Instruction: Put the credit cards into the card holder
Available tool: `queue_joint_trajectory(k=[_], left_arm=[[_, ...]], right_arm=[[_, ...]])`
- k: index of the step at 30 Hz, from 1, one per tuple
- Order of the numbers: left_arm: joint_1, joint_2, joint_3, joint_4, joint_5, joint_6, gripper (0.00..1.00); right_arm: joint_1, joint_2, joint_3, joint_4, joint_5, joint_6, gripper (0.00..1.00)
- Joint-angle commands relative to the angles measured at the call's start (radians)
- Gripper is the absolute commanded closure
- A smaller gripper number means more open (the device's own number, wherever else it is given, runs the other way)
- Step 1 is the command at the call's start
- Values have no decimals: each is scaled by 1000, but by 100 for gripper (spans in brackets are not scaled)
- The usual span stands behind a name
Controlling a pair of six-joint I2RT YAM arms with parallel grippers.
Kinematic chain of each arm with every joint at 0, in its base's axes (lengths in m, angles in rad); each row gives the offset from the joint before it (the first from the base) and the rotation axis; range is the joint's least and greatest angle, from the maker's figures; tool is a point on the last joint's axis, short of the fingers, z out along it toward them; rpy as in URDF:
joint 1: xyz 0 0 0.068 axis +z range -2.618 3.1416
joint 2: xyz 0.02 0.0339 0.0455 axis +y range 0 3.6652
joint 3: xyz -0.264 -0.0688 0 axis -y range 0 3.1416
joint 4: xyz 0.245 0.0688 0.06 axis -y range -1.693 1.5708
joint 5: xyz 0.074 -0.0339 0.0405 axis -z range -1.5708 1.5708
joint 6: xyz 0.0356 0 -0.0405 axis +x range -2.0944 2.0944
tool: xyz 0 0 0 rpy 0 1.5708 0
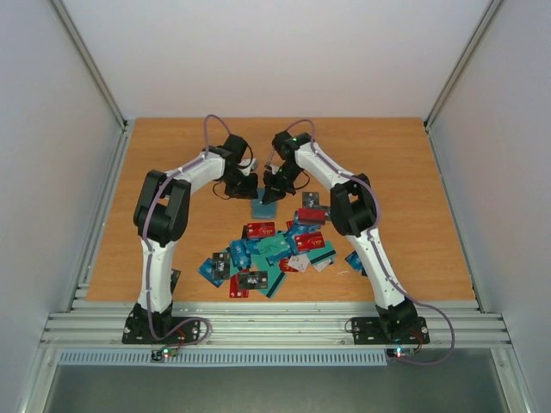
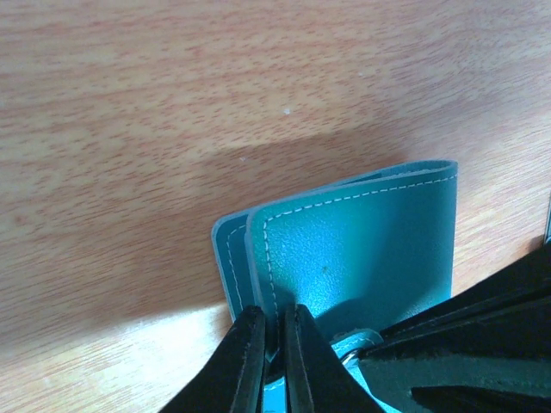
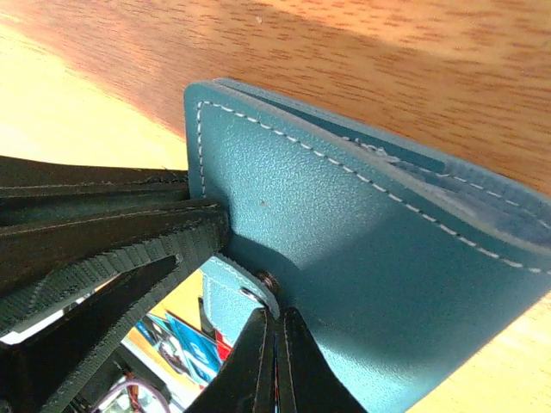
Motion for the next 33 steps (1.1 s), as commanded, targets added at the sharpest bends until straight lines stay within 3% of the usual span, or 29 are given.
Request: queue_joint_trajectory(k=[1,16,33], left_arm=[[-12,42,9,-92,-20,43,91],[-11,-1,128,-125,-37,79,72],[-25,-48,-30,-7,65,201,60]], right_arm=[[-15,82,17,-15,65,24,99],[-21,107,-35,-53,88,7,99],[-27,109,-47,-63,71,30,99]])
